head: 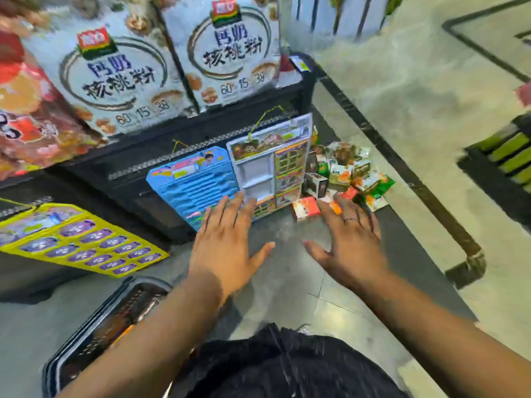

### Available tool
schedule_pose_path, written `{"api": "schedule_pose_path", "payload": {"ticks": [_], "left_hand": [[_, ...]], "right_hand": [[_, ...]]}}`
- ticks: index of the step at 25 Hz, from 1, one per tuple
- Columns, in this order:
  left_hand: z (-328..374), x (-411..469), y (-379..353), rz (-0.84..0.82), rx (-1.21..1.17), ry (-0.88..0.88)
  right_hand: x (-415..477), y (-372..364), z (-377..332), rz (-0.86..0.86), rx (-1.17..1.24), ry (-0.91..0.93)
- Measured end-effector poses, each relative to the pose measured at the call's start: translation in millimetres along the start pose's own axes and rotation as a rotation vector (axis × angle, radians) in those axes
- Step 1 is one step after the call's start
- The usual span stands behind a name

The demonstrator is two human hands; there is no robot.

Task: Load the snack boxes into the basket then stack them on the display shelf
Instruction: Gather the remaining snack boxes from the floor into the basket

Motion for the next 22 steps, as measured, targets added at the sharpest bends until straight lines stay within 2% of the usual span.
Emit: {"api": "schedule_pose_path", "payload": {"ticks": [5, 11, 18, 22], "left_hand": [[74.2, 79.4, -6.5, -0.052, -0.011, -0.19], [126.8, 172.5, -30.4, -0.057, -0.117, -0.304], [144.4, 317.8, -83.1, -0.13, -0.208, -0.316], [140.2, 411.7, -117.6, -0.27, -0.256, -0.264]], "right_hand": [[2.6, 32.6, 96.3, 0.019, 0.046, -0.229], [43.6, 57.5, 168.5, 0.007, 0.037, -0.401], [171.8, 57.6, 224.8, -0.063, 0.018, -0.444], [266.1, 45.0, 248.3, -0.131, 0.068, -0.494]]}}
Point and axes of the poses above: each hand's wrist, its own x-axis towards the middle knuckle, its own y-axis out of the back of the hand, z = x × y, the point moved 1 cm from there along x, towards the middle knuckle, and after that the axes turned 8 degrees about -y, right-handed, at the moved point
